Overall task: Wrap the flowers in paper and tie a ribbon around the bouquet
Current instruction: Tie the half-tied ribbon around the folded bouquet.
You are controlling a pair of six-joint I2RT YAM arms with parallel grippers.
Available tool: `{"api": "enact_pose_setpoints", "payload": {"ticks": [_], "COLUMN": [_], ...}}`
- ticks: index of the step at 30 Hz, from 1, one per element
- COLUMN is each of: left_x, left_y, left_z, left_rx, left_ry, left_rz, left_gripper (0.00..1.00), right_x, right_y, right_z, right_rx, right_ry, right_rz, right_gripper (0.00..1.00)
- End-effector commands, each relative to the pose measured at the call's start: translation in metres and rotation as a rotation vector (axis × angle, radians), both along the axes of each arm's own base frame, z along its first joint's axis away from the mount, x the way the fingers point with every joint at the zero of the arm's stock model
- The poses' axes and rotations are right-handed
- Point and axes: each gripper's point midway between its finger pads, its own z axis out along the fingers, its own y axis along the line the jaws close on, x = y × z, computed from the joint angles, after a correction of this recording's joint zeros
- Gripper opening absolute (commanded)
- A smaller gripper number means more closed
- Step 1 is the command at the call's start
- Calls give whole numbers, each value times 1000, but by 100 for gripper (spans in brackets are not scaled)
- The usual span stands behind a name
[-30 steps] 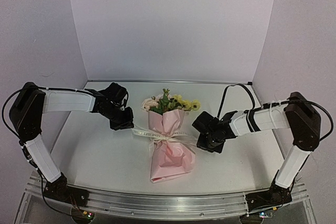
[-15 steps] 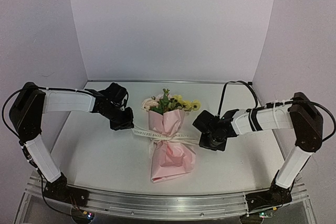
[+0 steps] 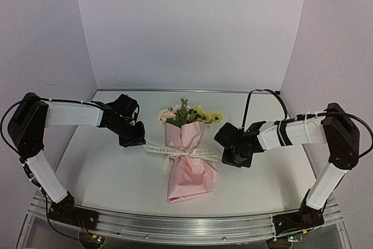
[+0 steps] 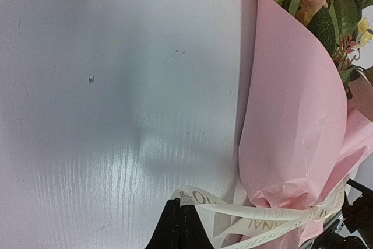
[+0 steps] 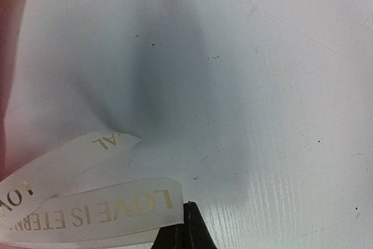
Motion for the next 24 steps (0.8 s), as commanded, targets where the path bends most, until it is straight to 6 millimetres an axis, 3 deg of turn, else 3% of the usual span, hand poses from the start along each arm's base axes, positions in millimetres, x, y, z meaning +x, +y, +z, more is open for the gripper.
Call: {"api": "enact_pose_setpoints", "payload": {"ticks": [1, 14, 24], "left_x": [6, 5, 13], "left_y": [13, 29, 59], "left_z": [11, -3, -7], "left_rx": [9, 17, 18], "left_ry": [-45, -7, 12], "left_rz": [24, 64, 141], "left_gripper": [0, 0, 0], "right_x": [-2, -7, -10], "right_y": [-18, -45, -62], "right_z": [7, 1, -4], "right_rx": [-64, -82, -77], "right_ry": [-22, -13, -4], "right_rz": [-21, -86, -123], "right_gripper": [0, 0, 0]}}
